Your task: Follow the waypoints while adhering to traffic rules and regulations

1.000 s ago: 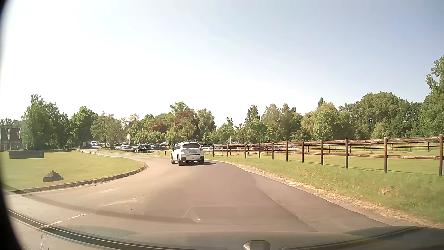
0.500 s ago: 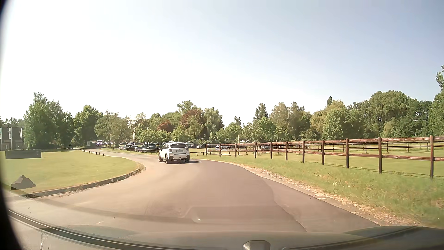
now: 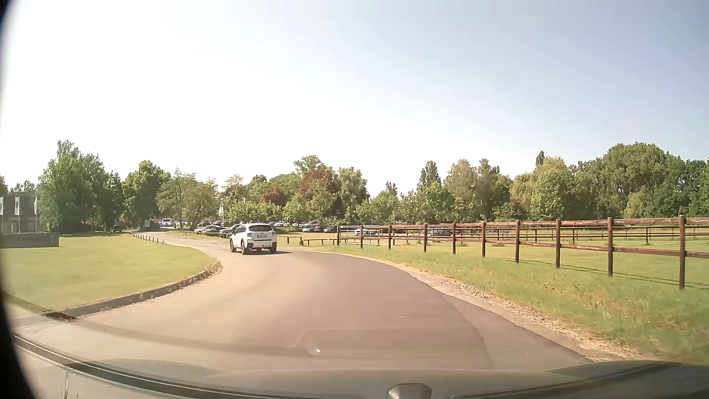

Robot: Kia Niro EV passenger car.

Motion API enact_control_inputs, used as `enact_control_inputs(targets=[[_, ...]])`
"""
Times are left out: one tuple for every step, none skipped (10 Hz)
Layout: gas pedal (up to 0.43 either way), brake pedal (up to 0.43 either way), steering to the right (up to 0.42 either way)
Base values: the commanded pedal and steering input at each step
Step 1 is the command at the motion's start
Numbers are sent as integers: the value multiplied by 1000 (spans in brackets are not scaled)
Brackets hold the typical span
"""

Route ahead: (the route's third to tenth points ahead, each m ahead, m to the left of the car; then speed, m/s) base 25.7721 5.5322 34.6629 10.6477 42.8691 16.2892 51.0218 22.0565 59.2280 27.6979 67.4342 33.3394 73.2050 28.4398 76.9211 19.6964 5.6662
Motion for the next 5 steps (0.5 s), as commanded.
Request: enact_control_inputs(targets=[[118, 30, -37], [118, 30, -37], [118, 30, -37], [118, 30, -37], [118, 30, -37]])
